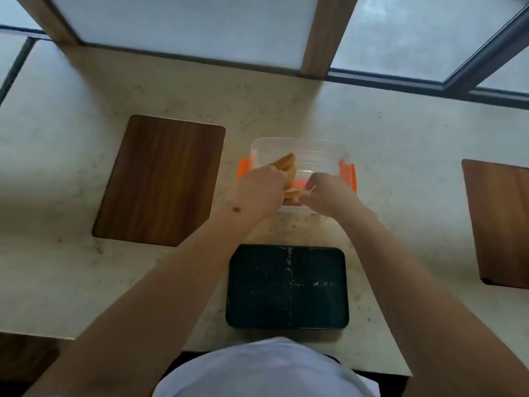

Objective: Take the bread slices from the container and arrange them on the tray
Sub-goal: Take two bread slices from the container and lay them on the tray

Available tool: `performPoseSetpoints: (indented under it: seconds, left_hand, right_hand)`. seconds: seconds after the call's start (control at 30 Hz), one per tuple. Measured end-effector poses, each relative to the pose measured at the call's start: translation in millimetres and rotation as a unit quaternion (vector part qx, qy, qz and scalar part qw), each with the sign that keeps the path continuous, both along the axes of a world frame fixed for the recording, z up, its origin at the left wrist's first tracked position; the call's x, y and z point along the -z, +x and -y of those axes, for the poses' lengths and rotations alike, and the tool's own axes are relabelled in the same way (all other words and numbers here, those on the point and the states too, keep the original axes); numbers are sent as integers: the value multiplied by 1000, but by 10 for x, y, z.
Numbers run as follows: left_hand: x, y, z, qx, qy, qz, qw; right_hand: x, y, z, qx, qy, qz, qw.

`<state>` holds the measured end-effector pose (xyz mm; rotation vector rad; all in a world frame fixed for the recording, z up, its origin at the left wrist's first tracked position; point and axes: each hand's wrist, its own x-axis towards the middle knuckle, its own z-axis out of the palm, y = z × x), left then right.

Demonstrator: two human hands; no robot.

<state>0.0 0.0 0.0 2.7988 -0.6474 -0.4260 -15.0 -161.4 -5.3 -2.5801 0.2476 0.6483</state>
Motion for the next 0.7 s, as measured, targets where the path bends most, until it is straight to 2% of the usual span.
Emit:
performPoseSetpoints:
  seconds: [0.13,0.43,0.6,0.7]
  left_hand:
    - [132,84,130,15,34,-21,999]
    - [278,154,253,26,86,-31,995]
    - [272,207,321,20,112,-30,993]
    - [283,227,307,13,118,-21,993]
  right_hand:
    - [50,88,28,-21,-16,-81,996]
    - [197,133,113,-60,-14,-43,997]
    - [232,140,113,-50,35,-89,994]
    - [265,160,113,-70,35,-85,993]
